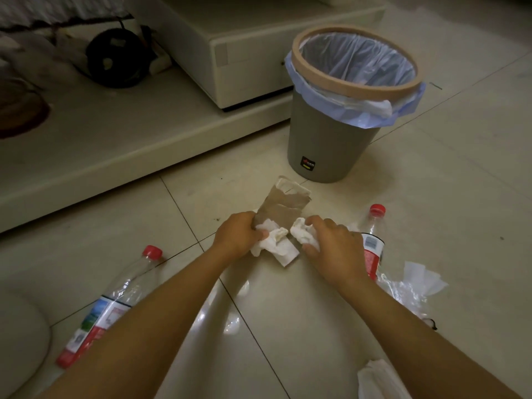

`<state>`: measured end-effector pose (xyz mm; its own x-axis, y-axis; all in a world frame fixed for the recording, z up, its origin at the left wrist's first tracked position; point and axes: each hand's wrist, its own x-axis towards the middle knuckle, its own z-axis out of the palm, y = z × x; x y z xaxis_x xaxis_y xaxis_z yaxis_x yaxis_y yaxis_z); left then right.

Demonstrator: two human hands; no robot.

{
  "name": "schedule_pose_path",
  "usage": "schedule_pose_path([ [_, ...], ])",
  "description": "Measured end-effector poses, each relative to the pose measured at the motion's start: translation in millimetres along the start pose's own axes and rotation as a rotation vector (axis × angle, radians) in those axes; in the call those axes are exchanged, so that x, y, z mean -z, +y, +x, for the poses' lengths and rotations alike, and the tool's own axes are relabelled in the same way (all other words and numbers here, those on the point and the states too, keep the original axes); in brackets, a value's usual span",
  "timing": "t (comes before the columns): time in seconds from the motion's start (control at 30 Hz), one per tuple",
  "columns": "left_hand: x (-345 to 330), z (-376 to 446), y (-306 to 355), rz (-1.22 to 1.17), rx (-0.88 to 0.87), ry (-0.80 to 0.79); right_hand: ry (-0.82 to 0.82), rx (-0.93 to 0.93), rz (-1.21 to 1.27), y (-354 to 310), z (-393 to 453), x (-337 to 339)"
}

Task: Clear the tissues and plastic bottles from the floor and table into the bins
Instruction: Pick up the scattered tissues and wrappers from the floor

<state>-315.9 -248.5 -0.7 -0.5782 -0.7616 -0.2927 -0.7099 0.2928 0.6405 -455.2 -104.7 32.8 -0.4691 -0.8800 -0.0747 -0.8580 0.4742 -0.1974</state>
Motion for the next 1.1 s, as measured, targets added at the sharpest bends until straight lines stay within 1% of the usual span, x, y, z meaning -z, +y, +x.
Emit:
schedule_pose_path([
  [0.1,20.7,-27.4,-5.6,-0.062,-0.008,-0.006,0.024,0.087,-0.116,-15.3,-12.1,15.8],
  [0.23,55.3,-67.2,-7.7,-0.122,0.014,0.026,0.043,0.188,-0.161,-41.7,-31.6,35.3],
  [0.47,135.9,-126.1,1.4,-0.086,0.035,0.139,0.195,0.374,-0.253,-99.8,-56.6,69.6],
  [0.67,210.6,-179.8,1.9,-0.048,0.067,0.252,0.363,0.482,-0.221,-167.1,-73.7,108.1],
  [0.83,262.0,-231.3,-13.2,0.001,0.123,0.356,0.437,0.604,-0.167,-222.3,-88.3,130.8],
  [1.0,307.9,-286.8,-40.9,-0.077,0.156,0.467,0.469,0.708,-0.115,-279.4,-101.9,145.0],
  [1.1,332.9,-323.1,-64.7,-0.152,0.207,0.551,0.481,0.763,-0.062,-315.0,-112.8,147.2],
])
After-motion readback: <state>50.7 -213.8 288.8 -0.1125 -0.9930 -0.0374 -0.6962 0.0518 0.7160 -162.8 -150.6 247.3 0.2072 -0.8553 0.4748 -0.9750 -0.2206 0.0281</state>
